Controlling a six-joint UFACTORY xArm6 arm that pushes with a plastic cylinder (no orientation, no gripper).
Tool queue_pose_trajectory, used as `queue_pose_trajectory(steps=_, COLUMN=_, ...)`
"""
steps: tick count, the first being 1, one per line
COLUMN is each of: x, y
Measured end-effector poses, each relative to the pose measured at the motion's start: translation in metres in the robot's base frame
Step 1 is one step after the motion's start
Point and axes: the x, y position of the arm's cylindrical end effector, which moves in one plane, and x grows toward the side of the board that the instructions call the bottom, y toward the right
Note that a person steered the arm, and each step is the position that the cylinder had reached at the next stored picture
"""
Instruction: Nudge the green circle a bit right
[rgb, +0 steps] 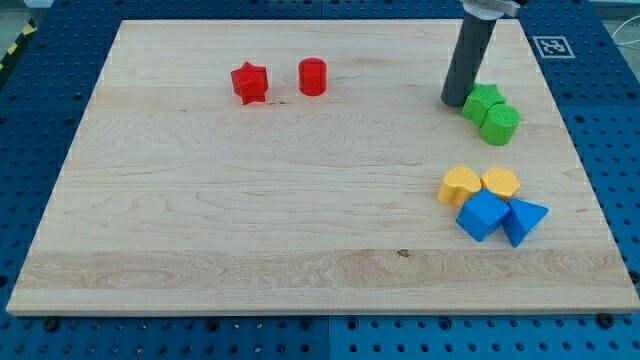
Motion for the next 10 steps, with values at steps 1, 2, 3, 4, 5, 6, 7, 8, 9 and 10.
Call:
queue_pose_trajectory(steps=1, x=0.002, y=-0.001)
queue_pose_trajectory(steps=2, x=0.002, y=-0.009)
queue_pose_trajectory(steps=3, x=0.002, y=-0.021)
queue_pose_trajectory(steps=4, x=0.002, y=-0.024)
queue_pose_trajectory(steps=5, x=0.002, y=-0.058)
queue_pose_trajectory(steps=6, x=0.009, y=-0.094)
queue_pose_trajectory(steps=7, x=0.035, y=-0.107)
queue_pose_trajectory(steps=8, x=0.055, y=-0.106)
queue_pose_trajectory(steps=9, x=0.055, y=-0.072)
queue_pose_trajectory(steps=10, x=0.056, y=-0.028)
